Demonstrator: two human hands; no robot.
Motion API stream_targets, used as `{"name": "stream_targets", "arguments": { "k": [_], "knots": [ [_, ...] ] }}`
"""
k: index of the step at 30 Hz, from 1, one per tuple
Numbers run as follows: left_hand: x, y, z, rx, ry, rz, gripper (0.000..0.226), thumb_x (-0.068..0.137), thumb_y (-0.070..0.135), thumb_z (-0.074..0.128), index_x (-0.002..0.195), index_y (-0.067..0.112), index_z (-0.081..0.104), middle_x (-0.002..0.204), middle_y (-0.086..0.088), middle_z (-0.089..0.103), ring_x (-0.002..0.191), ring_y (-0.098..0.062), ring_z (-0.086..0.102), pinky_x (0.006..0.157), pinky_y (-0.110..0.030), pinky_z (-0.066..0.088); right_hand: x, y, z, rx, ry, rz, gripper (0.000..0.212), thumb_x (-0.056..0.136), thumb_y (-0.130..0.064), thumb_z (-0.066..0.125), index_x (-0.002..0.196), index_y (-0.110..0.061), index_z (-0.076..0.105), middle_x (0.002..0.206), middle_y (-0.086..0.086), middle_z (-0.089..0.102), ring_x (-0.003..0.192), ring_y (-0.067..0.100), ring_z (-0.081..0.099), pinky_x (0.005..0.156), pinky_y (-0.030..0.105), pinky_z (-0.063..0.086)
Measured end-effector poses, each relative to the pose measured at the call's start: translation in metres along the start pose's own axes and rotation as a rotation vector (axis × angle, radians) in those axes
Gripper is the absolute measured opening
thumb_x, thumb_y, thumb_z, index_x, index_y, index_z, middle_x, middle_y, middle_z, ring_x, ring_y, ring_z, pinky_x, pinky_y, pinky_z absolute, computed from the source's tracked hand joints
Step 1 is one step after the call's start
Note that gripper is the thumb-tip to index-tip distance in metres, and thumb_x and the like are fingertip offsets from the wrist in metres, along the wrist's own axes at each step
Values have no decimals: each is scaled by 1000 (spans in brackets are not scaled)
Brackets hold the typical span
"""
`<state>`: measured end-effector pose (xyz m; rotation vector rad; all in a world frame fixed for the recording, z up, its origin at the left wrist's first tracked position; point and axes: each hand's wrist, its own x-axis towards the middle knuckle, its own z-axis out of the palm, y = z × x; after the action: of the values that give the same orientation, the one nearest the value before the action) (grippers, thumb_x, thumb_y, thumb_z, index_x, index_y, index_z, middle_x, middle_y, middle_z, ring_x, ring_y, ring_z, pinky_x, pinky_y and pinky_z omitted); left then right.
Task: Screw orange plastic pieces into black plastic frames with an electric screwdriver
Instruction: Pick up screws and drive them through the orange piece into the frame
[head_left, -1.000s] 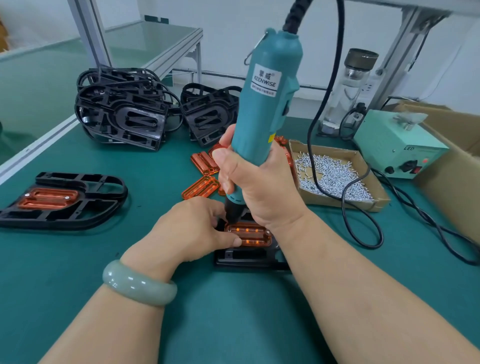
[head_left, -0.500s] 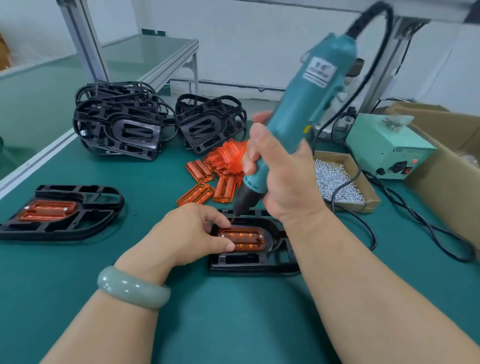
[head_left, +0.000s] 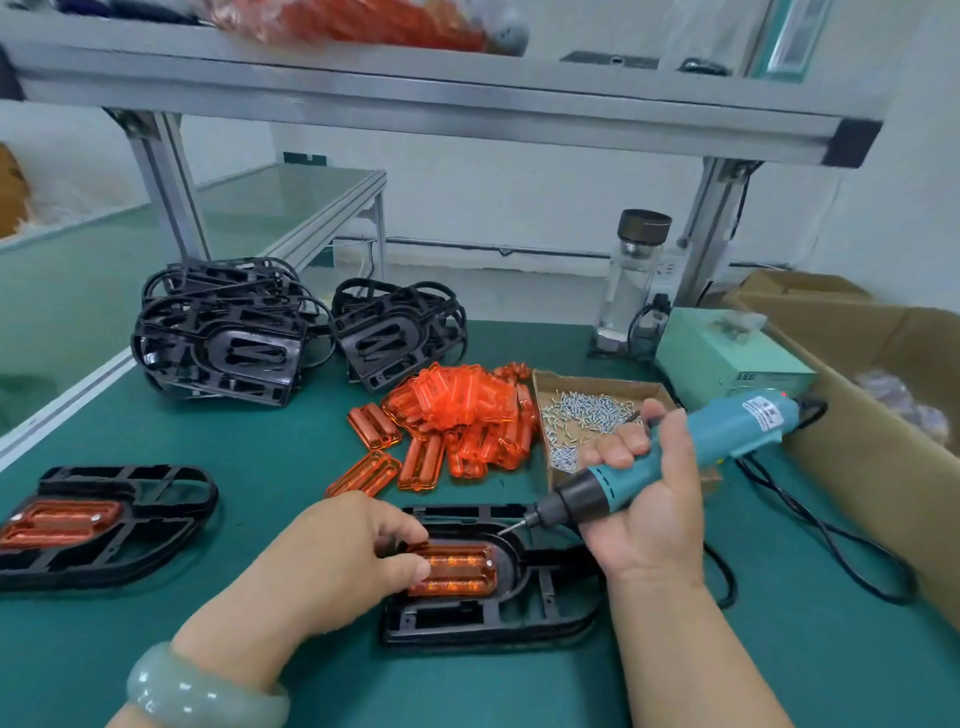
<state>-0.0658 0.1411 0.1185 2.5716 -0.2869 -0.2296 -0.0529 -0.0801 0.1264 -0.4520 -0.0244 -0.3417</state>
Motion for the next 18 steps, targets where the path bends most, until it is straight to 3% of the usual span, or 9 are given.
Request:
{"name": "stream_targets", "arguments": {
  "k": [3,8,12,16,18],
  "knots": [
    [-1,20,-2,48,200,93,30,80,48,66,108,40,66,81,26,53,75,9,51,67,-8,36,2,-1,-5,20,-12,17,16,85,-37,54,89,-22,54,57,-12,44,45,2,43,51,17,44],
    [0,65,12,132,0,381,59,72,62,64,124,34,54,119,11,48,111,-7,45,99,-25,37,7,-8,-11,60,-45,26,20,87,-42,51,90,-23,54,58,-13,43,45,1,42,51,17,45],
    [1,75,29,357,23,400,63,80,60,58,131,25,48,125,4,47,116,-17,39,100,-34,38,9,-16,-15,76,-48,16,21,86,-44,51,89,-23,54,57,-13,43,45,0,42,52,16,43],
    [-4,66,30,350,-48,434,68,74,65,61,132,32,48,133,8,40,121,-15,32,98,-38,40,10,-20,-18,141,-26,2,21,86,-44,53,87,-23,56,57,-14,43,46,-2,43,54,15,42],
    [-11,64,29,372,-63,449,61,78,56,61,133,34,45,138,7,36,125,-17,29,99,-42,41,10,-22,-18,166,-20,0,21,83,-43,58,87,-23,56,58,-14,43,47,-2,43,54,15,41]
  ]
}}
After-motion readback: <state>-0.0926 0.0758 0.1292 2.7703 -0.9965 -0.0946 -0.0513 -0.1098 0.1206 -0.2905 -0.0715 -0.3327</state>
